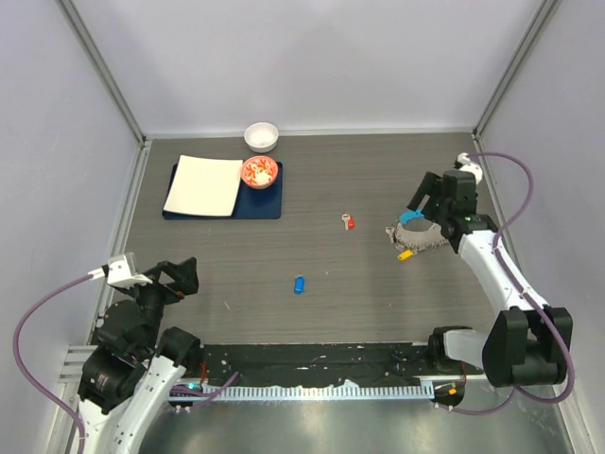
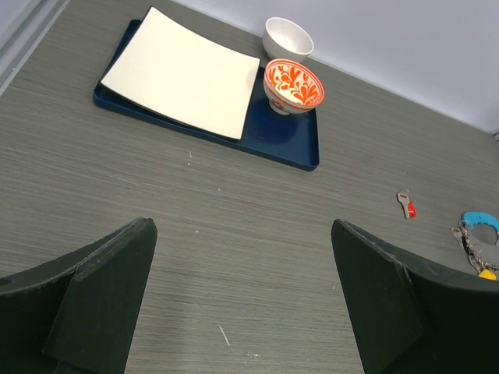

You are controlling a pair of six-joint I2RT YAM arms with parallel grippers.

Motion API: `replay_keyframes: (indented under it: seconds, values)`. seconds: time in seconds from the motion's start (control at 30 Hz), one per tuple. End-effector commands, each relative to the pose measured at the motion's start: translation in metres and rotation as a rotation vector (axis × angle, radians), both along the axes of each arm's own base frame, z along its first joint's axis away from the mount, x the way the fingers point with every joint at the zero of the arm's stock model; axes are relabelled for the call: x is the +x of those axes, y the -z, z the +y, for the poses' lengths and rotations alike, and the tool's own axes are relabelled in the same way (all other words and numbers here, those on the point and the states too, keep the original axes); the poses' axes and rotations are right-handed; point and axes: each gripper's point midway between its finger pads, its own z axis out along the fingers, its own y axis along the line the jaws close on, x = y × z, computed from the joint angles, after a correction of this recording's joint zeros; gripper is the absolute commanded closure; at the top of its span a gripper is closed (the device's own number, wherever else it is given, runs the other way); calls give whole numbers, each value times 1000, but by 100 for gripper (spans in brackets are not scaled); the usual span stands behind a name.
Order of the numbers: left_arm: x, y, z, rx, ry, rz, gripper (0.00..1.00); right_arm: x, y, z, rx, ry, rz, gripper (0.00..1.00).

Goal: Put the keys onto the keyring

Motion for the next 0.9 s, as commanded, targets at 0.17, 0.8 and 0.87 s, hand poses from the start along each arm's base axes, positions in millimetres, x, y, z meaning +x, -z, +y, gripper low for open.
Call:
replay_keyframes:
  seconds: [0.17, 0.8, 0.87]
  values:
    - [-8, -15, 0, -35, 22, -74, 0, -27, 72, -48, 75, 122, 175, 29]
    - [-8, -14, 0, -36, 21, -70, 0, -29, 112, -44, 185, 104, 206, 61]
    - [-8, -14, 0, -35, 21, -70, 0, -29, 115, -43, 187, 103, 213, 62]
